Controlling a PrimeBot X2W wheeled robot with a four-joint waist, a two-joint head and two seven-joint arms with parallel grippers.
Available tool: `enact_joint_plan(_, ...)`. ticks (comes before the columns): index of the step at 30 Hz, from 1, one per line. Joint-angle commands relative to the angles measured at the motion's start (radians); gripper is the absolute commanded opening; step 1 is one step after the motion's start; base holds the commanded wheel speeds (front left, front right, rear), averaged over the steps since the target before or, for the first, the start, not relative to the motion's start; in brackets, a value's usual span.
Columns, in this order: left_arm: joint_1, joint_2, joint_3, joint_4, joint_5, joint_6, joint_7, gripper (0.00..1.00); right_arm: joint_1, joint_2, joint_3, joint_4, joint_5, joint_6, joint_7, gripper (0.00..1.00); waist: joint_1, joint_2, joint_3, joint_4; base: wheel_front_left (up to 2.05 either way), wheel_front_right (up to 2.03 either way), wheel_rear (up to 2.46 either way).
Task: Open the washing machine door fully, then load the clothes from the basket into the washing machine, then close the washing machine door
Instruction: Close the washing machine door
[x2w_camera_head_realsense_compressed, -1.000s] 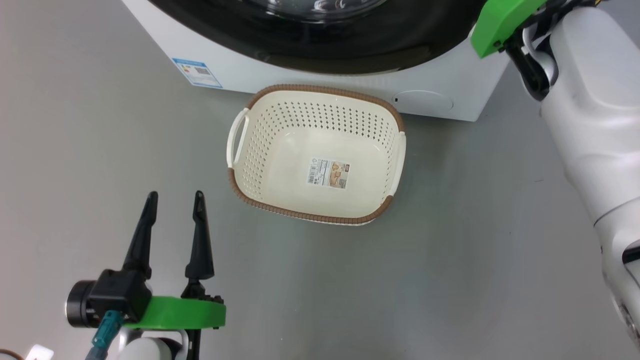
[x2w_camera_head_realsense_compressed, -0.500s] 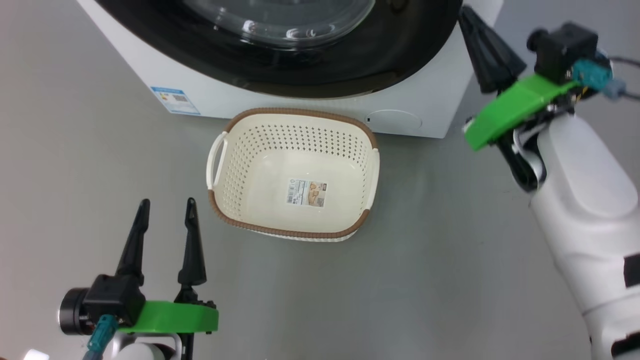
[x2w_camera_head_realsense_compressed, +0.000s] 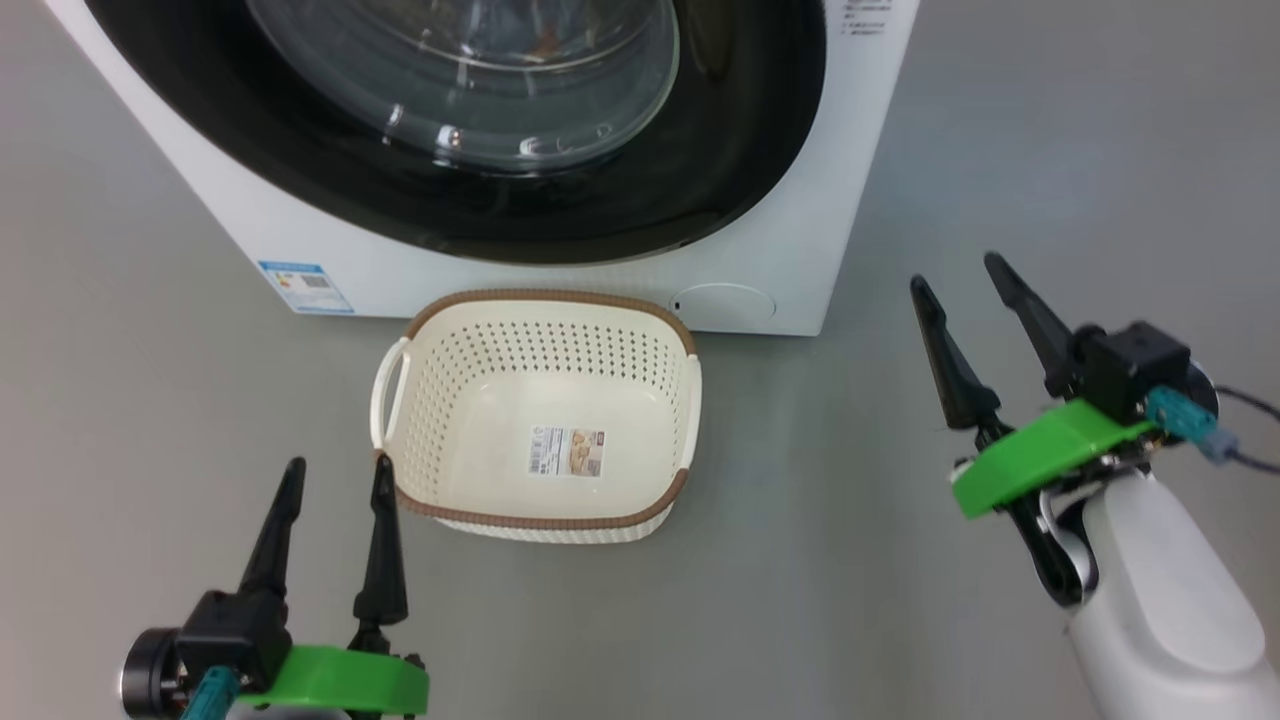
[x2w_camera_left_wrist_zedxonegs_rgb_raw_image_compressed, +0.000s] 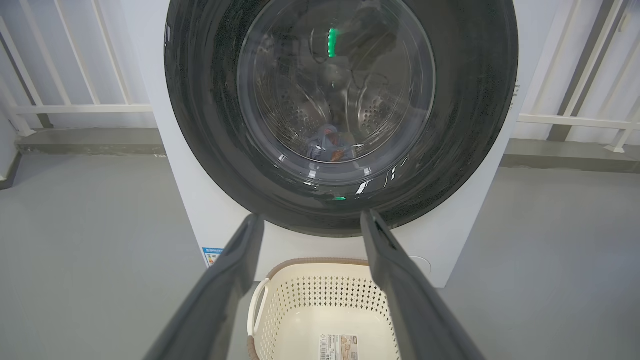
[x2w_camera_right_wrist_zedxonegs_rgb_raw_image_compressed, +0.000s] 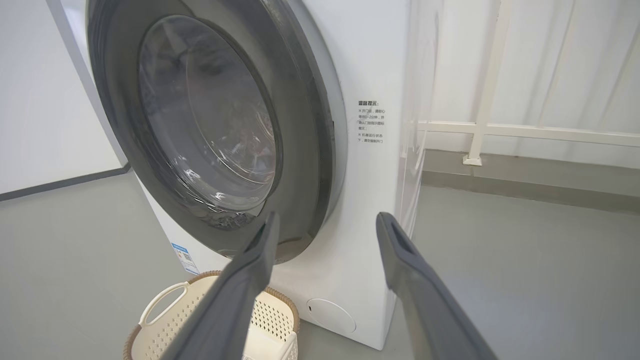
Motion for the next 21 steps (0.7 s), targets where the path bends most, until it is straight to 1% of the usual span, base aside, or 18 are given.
enact_joint_plan(1,0.009,0.022,0.039,-0.011,0.011,-0.007,-0.009,1.0,0.049,0.016,-0.005,-0.047,-0.024,-0.006,-0.005,1.0,0.0,0.0,-0.034,-0.029,0.0,0.0,0.0)
enact_joint_plan(5,0.027,0.027,0.045,0.005,0.006,-0.014,-0.009,1.0,0.142,0.034,-0.053,-0.094,-0.043,-0.006,-0.005,1.0,0.0,0.0,-0.069,-0.049,0.0,0.0,0.0)
enact_joint_plan(6,0.037,0.028,0.046,0.014,0.002,-0.017,-0.009,1.0,0.188,0.044,-0.077,-0.115,-0.051,-0.006,-0.005,1.0,0.0,0.0,-0.088,-0.057,0.0,0.0,0.0)
enact_joint_plan(13,0.067,0.041,0.046,0.041,-0.012,-0.025,-0.007,1.0,0.334,0.08,-0.143,-0.205,-0.088,-0.006,-0.004,1.0,0.0,0.0,-0.138,-0.081,0.0,0.0,0.0)
enact_joint_plan(21,0.104,0.048,0.046,0.052,-0.031,-0.026,0.001,1.0,0.489,0.121,-0.209,-0.343,-0.125,-0.006,0.037,1.0,0.0,0.0,-0.184,-0.101,0.0,0.0,0.0)
